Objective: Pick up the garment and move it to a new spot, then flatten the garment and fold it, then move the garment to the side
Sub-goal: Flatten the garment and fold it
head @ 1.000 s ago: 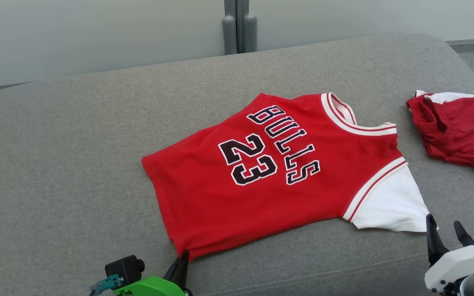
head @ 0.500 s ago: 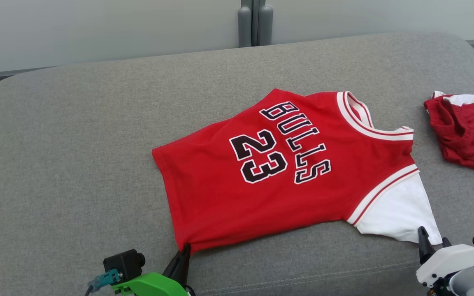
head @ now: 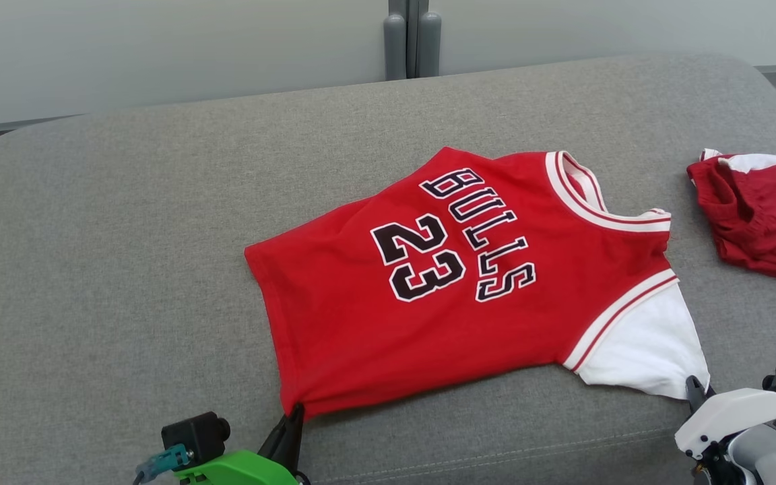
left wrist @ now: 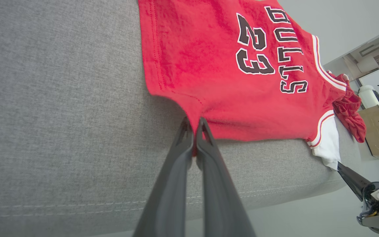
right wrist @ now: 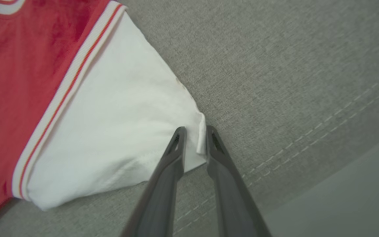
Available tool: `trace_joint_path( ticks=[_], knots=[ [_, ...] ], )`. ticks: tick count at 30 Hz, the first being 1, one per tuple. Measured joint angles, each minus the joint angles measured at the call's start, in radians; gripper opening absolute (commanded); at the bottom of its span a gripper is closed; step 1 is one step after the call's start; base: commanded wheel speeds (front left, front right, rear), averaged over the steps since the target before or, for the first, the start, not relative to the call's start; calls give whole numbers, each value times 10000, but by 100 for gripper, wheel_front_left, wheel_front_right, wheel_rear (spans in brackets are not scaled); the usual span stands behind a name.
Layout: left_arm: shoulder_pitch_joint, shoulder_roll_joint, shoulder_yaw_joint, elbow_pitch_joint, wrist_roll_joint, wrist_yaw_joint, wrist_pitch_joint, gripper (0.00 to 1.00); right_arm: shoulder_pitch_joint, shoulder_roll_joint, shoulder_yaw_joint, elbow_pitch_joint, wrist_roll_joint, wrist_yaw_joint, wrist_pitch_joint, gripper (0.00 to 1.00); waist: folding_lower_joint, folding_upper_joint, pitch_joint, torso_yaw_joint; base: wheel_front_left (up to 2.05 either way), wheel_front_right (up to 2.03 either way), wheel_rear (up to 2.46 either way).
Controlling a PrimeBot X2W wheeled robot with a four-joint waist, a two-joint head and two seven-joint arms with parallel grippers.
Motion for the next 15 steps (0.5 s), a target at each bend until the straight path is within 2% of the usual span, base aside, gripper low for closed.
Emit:
trace_joint_path(
  ticks=[1,3,10,15],
  knots=[
    [10,17,-2,-2,0,2,6,0,-53,-44,119,104,31,2,-4,23,0,0,-13,-5,0,0,0],
    [42,35,8,-19,-2,31,10,0,-153,-84,366,265,117,0,-33,1,0,0,-48,-16,0,0,0],
    [175,27,169,-173,-167,38,-86,0,-221,-326,1298,290,504,-2,-249,0,0,0,-279,-59,0,0,0],
    [208,-94,627,-585,-771,-128,-121,0,-223,-489,1624,-968,1685,-2,-81,0,0,0,-517,-103,0,0,0]
  ],
)
